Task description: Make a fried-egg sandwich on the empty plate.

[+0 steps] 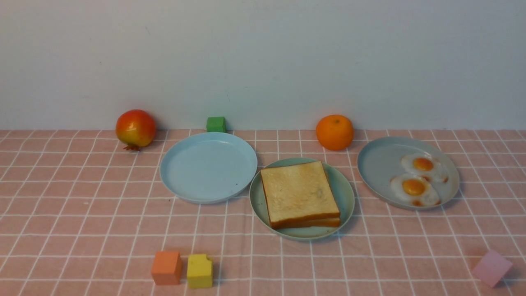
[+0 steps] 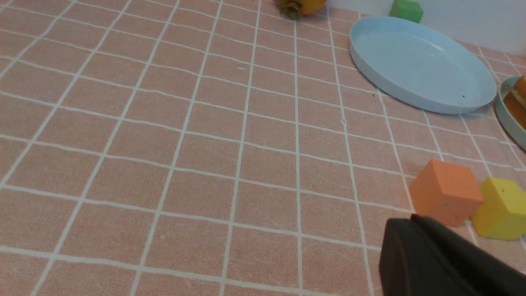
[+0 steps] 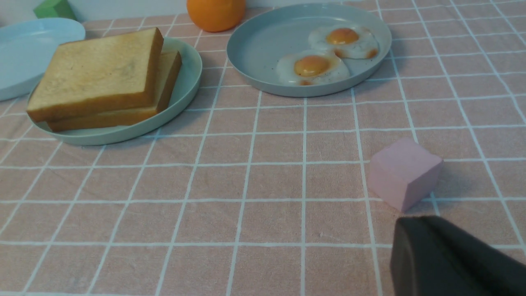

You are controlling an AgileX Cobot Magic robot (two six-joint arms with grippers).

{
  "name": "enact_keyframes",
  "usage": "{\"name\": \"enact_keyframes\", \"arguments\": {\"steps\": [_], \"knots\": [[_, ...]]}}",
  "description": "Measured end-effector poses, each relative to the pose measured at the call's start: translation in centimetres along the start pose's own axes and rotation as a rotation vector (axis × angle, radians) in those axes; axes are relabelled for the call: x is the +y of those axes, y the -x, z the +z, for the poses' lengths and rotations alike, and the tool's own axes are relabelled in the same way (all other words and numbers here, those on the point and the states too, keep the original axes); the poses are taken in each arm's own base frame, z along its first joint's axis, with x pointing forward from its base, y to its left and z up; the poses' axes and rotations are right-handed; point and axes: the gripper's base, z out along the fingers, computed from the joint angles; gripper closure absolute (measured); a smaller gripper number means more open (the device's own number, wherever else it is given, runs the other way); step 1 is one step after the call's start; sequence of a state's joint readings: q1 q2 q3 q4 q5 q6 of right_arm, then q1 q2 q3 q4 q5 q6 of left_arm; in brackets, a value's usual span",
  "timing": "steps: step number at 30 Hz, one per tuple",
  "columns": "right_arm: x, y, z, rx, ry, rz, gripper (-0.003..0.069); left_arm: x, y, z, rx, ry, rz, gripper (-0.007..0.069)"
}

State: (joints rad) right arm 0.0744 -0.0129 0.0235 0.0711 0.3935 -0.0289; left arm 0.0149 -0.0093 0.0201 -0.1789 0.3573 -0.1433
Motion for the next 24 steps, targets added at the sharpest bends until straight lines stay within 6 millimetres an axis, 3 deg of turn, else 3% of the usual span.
{"name": "enact_keyframes", "arguments": {"steps": [24], "knots": [[0.00, 0.00, 0.00, 0.000, 0.000, -0.001, 0.0587, 0.00, 0.00, 0.00, 0.000, 0.000, 0.000, 0.0612]]}}
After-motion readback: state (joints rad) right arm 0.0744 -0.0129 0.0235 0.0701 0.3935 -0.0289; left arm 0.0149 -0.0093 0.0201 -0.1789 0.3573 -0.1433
